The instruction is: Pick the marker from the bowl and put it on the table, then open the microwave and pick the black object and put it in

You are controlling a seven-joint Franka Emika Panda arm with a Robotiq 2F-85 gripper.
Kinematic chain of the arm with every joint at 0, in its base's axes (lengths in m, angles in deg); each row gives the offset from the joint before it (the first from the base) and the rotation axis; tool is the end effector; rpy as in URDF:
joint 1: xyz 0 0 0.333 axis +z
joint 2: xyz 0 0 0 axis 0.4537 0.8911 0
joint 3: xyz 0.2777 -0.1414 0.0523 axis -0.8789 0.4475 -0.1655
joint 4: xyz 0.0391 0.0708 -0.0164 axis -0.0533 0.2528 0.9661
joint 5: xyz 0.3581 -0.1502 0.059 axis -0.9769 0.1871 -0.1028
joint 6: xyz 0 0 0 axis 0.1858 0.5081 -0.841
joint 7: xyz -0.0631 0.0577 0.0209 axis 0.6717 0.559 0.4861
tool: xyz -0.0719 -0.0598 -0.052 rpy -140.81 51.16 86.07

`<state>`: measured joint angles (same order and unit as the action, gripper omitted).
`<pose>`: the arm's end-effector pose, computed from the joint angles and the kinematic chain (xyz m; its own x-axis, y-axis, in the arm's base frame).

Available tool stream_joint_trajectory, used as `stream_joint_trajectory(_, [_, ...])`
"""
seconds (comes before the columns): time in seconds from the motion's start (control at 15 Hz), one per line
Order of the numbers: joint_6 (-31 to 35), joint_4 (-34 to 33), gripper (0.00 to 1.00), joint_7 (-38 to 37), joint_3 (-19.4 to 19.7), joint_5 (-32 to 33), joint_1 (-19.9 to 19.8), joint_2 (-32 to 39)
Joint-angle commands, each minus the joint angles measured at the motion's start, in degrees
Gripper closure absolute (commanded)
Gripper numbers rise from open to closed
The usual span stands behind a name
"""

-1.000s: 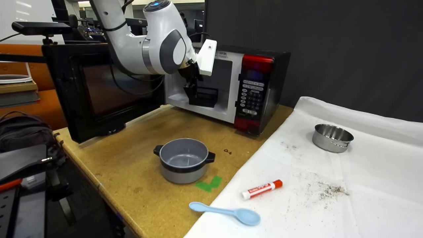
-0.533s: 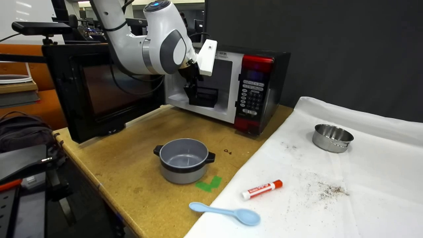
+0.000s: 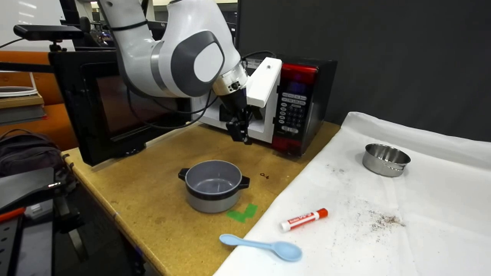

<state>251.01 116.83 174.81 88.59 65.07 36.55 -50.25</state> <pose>0.5466 0.0315 0.1808 -0.4020 0.8855 -0.2331 0.7274 0.4635 0.5060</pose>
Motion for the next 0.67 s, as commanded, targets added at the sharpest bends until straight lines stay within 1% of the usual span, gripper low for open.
stream_joint_trajectory(0.0, [-4.2,5.5,0.00,-0.8,-4.4,5.1,-2.5,-5.7])
stream_joint_trajectory(0.13, [-8.2,7.1,0.00,-1.0,-5.6,6.7,-2.6,-8.7])
stream_joint_trajectory(0.33, [-16.0,7.4,0.00,-0.2,-5.1,7.6,-1.7,-14.8])
stream_joint_trajectory(0.4, [-20.0,7.1,0.00,-0.2,-4.7,8.0,-1.3,-17.2])
stream_joint_trajectory(0.47, [-22.8,6.8,0.00,0.7,-4.0,7.0,-0.4,-19.5])
stream_joint_trajectory(0.53, [-26.5,6.2,0.00,-0.5,-5.8,8.6,-2.1,-21.9])
stream_joint_trajectory(0.6, [-29.4,6.2,0.00,-0.2,-7.0,8.5,-2.5,-24.2])
